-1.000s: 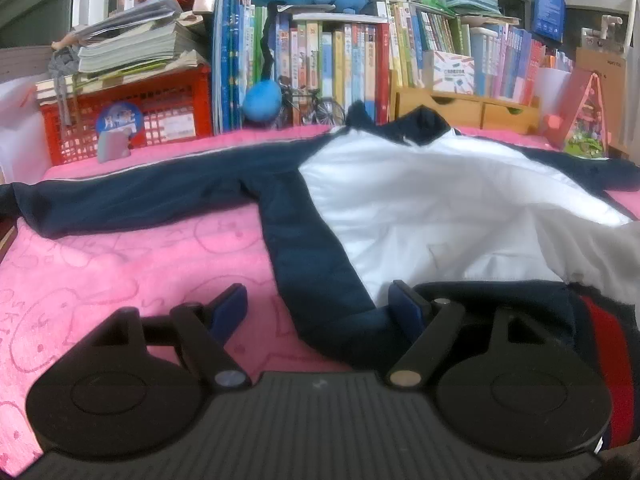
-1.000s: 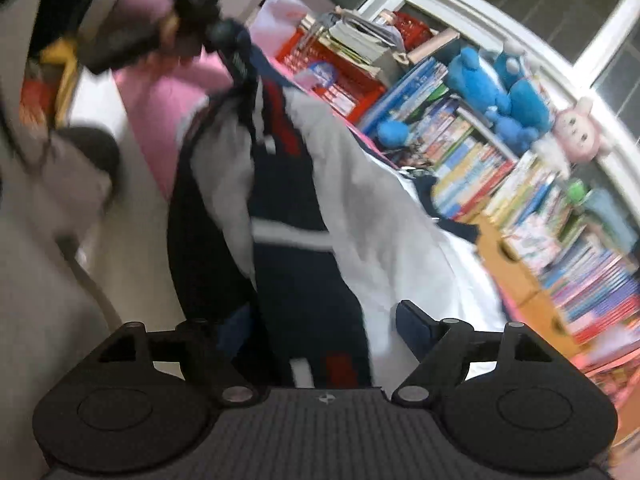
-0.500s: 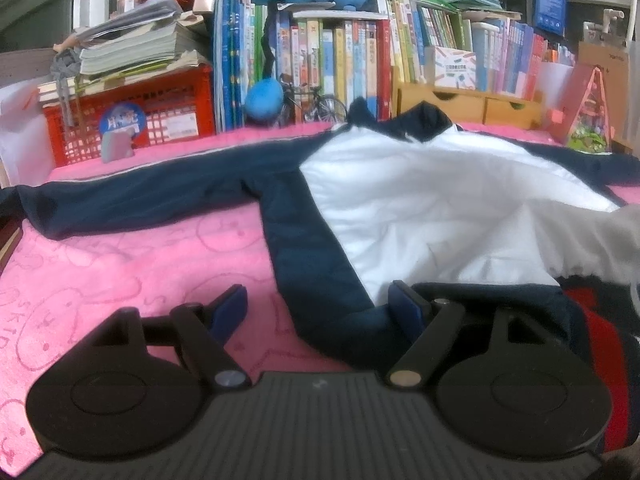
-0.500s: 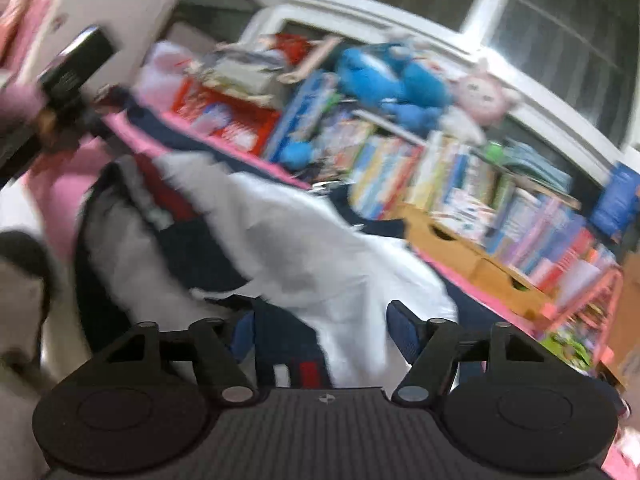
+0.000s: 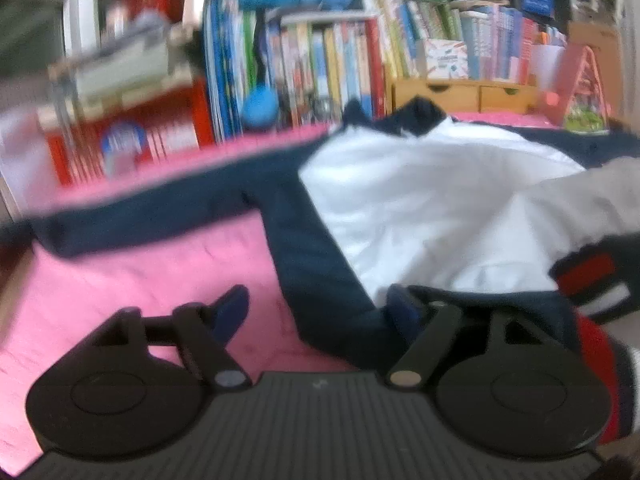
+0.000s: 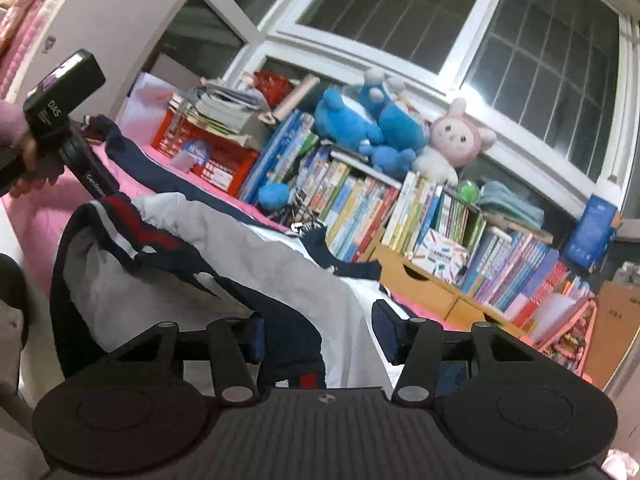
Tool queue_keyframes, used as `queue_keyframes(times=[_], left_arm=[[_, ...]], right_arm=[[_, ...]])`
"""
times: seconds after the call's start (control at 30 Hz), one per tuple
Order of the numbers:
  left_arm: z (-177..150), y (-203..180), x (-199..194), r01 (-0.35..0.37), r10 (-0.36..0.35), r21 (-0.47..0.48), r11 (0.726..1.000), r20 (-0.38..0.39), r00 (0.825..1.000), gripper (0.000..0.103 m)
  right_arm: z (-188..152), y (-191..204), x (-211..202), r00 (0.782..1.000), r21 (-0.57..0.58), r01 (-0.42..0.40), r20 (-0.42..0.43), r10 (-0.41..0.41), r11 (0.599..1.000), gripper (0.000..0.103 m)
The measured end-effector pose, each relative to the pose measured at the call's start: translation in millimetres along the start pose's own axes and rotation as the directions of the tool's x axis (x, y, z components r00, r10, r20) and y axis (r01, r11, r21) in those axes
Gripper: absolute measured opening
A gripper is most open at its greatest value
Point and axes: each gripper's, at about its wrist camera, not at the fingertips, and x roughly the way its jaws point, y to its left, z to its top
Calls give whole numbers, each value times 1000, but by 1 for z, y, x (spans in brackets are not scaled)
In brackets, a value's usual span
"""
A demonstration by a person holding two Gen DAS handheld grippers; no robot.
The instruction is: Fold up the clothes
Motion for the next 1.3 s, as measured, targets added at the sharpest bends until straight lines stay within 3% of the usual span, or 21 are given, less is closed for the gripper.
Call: queue_keyframes(times=[0.1,0.23,0.33,0.43,0.5,0.6,0.7,0.87,0.97,1.13,1.3], left_arm=[[10,-2,-43,75,-77,25,997,124,989,70],[16,-21,-86,245,-269,132,961,215,939,82],[11,-52,-86,365,-400,215,906,156,903,83],[3,-87,-68,416,-456,300,858,73,887,83],[-1,-107,-57,382,-432,372,846,58,900,83],[-6,-125,-46,253,-325,469,846,77,942,80],[-10,-114,-40,168,-231,488,856,71,970,73],[-23,-67,-53,219,-217,410,885,-51,975,80],[-29,-47,-67,234,-214,323,917,-97,972,80],[-25,-20,-95,224,-213,165,961,-80,974,80],[-30,13,-118,266,-265,4,964,-45,963,79]], right_arm=[[5,-10,-2,1000,51,-20,9,20,999,52],[11,-23,-5,999,117,-47,22,45,992,52],[16,-33,-7,997,167,-68,33,63,984,52],[21,-44,-9,996,227,-91,44,83,970,52],[24,-56,-10,994,288,-108,49,98,951,52],[25,-66,-12,994,319,-108,46,98,942,52],[20,-67,-13,995,288,-95,21,93,953,52],[7,-65,-21,992,221,-109,-32,119,969,52],[6,-68,-28,989,225,-129,-36,141,966,52],[10,-68,-44,977,253,-205,-10,215,945,52],[0,-71,-50,949,286,-272,-78,306,919,52]])
